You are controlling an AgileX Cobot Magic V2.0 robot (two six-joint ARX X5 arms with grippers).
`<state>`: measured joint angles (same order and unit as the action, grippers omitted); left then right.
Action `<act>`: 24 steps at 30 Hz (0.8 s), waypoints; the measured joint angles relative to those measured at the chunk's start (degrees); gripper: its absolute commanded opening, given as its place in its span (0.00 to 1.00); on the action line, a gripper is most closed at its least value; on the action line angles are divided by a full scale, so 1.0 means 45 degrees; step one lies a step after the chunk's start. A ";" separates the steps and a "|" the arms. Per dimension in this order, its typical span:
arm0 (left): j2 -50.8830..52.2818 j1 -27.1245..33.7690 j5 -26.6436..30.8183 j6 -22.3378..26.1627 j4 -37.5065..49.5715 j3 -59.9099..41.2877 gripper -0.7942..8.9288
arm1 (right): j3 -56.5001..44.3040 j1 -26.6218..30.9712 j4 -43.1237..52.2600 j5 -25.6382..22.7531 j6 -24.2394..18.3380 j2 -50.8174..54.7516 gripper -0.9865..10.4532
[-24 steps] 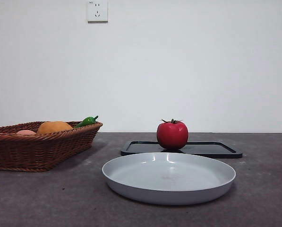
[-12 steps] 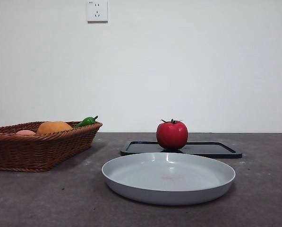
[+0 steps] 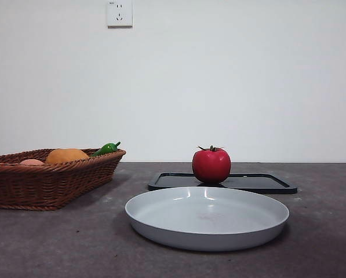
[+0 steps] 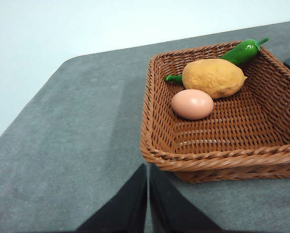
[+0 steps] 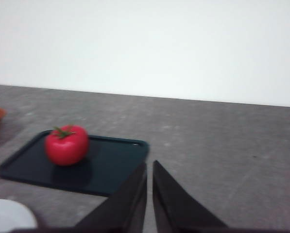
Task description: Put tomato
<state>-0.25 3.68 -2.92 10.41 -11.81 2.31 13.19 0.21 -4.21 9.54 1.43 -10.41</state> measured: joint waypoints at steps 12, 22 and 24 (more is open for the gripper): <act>0.0000 0.0000 0.0000 0.0000 0.0000 0.0000 0.09 | -0.2657 0.0000 0.0427 -0.0840 0.0005 0.1953 0.10; 0.0000 0.0000 0.0005 0.0000 0.0000 0.0000 0.09 | -0.2730 0.0063 -0.1171 -0.1171 0.0068 0.2234 0.10; 0.0000 0.0000 0.0005 0.0000 0.0000 0.0000 0.09 | -0.2720 0.0063 -0.1195 -0.1171 0.0165 0.2225 0.10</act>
<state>-0.25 3.68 -2.90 10.41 -11.81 2.31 0.95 0.49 -9.58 4.27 2.17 -0.40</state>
